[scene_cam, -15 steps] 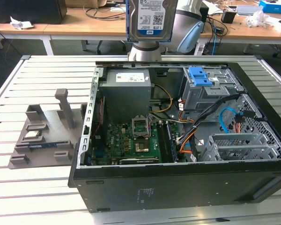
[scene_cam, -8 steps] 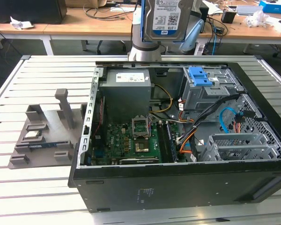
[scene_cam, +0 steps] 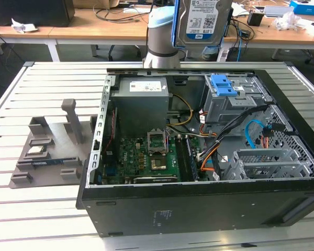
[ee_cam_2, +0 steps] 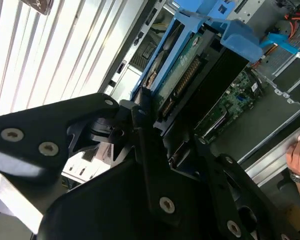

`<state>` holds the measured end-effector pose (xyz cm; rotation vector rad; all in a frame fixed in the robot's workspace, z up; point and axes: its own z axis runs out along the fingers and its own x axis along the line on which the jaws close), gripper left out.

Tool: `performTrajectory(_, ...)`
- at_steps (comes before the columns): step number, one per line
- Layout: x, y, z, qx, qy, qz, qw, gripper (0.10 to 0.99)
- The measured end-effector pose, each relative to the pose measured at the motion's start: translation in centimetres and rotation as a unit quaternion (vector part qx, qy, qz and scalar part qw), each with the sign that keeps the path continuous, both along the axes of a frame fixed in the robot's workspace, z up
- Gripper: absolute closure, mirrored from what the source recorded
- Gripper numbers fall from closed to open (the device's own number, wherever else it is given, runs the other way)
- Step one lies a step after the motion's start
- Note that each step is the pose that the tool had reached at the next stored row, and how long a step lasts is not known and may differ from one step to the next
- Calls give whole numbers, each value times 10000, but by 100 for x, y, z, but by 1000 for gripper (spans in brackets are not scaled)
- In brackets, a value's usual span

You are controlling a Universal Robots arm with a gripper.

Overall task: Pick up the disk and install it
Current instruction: 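Pick up the disk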

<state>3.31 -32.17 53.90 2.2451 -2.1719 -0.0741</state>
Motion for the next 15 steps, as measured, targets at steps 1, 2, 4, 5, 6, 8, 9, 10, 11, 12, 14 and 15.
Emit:
performTrajectory(1,36,0,0,0,0,1,10000,722)
performTrajectory(2,87,0,0,0,0,0,10000,722)
performTrajectory(4,137,0,-1,1,0,1,10000,722)
performTrajectory(5,159,0,-1,1,0,1,10000,722)
performTrajectory(6,166,1,0,0,0,1,10000,722)
performTrajectory(8,167,0,0,0,0,-1,10000,722)
performTrajectory(9,167,0,0,0,0,0,10000,722)
performTrajectory(10,168,0,0,0,0,0,10000,722)
performTrajectory(11,168,-6,1,-1,0,1,10000,722)
performTrajectory(12,168,-14,1,-1,0,1,10000,722)
performTrajectory(14,168,-99,0,-1,0,1,10000,722)
performTrajectory(15,168,-141,0,0,0,1,10000,722)
